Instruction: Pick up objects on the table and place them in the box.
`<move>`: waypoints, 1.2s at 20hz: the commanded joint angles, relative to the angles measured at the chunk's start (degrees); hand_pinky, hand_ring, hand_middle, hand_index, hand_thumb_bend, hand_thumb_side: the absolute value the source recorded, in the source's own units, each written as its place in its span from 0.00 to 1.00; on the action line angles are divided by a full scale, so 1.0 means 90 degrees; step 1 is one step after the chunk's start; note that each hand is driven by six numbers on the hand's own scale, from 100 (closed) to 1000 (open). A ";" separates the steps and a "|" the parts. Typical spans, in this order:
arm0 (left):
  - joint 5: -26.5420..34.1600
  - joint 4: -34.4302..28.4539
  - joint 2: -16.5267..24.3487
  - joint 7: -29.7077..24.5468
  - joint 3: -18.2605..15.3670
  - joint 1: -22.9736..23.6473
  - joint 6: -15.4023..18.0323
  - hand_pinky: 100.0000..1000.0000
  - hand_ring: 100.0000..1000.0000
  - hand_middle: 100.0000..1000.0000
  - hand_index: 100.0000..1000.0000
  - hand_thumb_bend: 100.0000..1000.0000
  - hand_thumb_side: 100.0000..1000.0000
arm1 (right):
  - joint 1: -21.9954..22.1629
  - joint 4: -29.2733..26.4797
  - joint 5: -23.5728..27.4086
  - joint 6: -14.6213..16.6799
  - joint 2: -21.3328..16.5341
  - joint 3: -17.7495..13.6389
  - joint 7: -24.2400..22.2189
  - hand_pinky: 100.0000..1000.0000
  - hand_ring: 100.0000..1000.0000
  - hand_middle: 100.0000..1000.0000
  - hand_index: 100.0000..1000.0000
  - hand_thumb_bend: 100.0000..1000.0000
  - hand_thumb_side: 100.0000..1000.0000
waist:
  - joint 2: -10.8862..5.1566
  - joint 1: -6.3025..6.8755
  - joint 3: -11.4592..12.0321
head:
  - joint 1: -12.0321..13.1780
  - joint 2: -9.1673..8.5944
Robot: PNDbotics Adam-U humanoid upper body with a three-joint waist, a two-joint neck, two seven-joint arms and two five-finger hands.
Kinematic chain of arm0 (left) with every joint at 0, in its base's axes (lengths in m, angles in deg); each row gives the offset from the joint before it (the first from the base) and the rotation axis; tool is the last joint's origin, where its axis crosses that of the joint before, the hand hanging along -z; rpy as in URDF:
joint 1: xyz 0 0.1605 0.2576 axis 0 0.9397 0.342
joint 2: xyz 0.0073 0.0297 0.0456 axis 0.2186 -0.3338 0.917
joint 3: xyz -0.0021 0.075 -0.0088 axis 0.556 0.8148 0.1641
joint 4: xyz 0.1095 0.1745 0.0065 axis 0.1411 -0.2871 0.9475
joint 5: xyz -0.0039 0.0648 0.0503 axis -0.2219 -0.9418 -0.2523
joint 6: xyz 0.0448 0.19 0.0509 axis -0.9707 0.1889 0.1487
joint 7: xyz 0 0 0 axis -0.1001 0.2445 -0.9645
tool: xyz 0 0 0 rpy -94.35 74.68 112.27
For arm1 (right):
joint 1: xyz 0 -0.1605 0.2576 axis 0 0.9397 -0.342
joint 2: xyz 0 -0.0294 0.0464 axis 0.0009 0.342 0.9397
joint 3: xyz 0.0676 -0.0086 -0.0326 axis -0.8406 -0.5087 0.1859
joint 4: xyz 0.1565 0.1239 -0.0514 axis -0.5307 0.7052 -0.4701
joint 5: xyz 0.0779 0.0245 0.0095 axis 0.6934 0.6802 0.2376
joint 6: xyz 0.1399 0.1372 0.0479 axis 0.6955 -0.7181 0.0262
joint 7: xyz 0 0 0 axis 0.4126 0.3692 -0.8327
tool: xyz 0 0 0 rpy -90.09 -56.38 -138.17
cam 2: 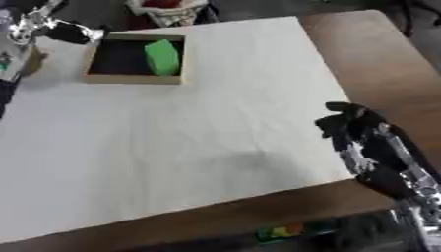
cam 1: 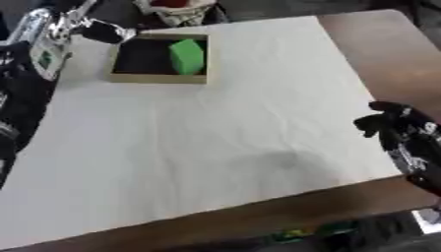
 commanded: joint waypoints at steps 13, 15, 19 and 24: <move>-0.0377 0.2027 0.0652 0.1069 -0.0604 0.0018 -0.1025 0.70 0.68 0.75 0.91 0.29 0.28 | -0.0033 -0.0054 -0.0023 0.0037 -0.0123 -0.0076 0.0034 0.76 0.72 0.45 0.83 0.00 0.41 | -0.0048 -0.0034 0.0022 | -0.0067 0.0031; -0.0442 0.2127 0.0664 0.1094 -0.0599 0.0048 -0.1045 0.71 0.68 0.75 0.91 0.30 0.27 | -0.0034 -0.0054 -0.0025 0.0038 -0.0122 -0.0078 0.0033 0.76 0.72 0.45 0.83 0.00 0.41 | -0.0039 -0.0032 0.0024 | -0.0077 0.0031; -0.0549 0.2229 0.0693 0.1246 -0.0628 0.0108 -0.1157 0.70 0.67 0.75 0.91 0.29 0.16 | -0.0030 -0.0051 -0.0028 0.0039 -0.0121 -0.0085 0.0036 0.76 0.72 0.45 0.83 0.00 0.41 | -0.0027 -0.0033 0.0026 | -0.0087 0.0031; -0.0540 0.2311 0.0720 0.1775 -0.0678 0.0205 -0.1404 0.68 0.65 0.73 0.90 0.27 0.01 | -0.0030 -0.0046 -0.0031 0.0040 -0.0121 -0.0089 0.0034 0.76 0.72 0.45 0.83 0.00 0.41 | -0.0013 -0.0031 0.0045 | -0.0104 0.0031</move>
